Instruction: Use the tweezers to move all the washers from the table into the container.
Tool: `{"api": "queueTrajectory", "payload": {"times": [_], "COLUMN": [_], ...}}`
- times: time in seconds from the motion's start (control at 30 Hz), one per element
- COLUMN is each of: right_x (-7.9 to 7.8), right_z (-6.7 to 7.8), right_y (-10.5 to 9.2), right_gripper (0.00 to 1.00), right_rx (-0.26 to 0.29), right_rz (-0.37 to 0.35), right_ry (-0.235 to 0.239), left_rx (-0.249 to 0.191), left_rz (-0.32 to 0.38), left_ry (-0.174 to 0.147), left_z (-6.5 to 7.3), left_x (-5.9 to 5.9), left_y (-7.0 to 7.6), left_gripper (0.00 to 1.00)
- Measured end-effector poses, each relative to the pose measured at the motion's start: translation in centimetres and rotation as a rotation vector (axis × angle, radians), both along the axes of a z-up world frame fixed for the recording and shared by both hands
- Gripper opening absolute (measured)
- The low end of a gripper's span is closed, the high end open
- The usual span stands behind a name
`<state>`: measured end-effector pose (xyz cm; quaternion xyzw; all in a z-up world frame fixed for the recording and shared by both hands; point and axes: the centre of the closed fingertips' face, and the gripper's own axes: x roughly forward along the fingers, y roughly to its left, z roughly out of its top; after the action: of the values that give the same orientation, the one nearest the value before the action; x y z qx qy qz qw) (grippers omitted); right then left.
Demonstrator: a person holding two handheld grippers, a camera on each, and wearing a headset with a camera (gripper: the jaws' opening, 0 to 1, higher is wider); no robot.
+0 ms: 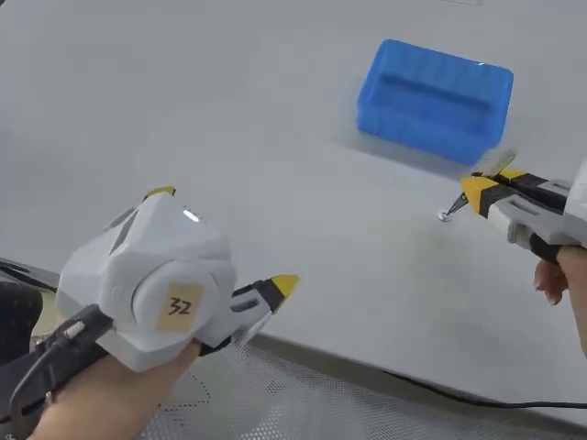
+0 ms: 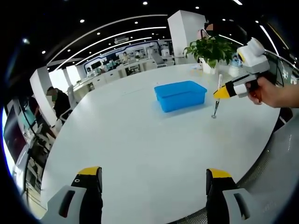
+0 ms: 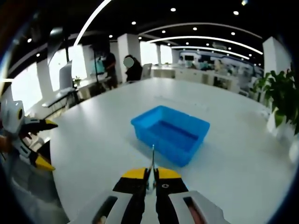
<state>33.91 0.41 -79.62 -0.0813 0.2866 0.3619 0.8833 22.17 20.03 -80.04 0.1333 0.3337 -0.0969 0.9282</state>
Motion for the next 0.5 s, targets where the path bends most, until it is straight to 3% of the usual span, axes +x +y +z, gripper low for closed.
{"api": "queueTrajectory", "payload": {"times": [0.5], "right_x": [0.03], "right_z": [-0.37], "right_y": [0.11], "right_gripper": [0.03], "right_rx": [-0.008], "right_rz": [0.012], "right_ry": [-0.02], "left_rx": [0.002], "left_rz": [-0.002], "left_ry": [0.011], "left_z": [-0.22], "left_x": [-0.06], "left_y": [0.02], "left_gripper": [0.94]}}
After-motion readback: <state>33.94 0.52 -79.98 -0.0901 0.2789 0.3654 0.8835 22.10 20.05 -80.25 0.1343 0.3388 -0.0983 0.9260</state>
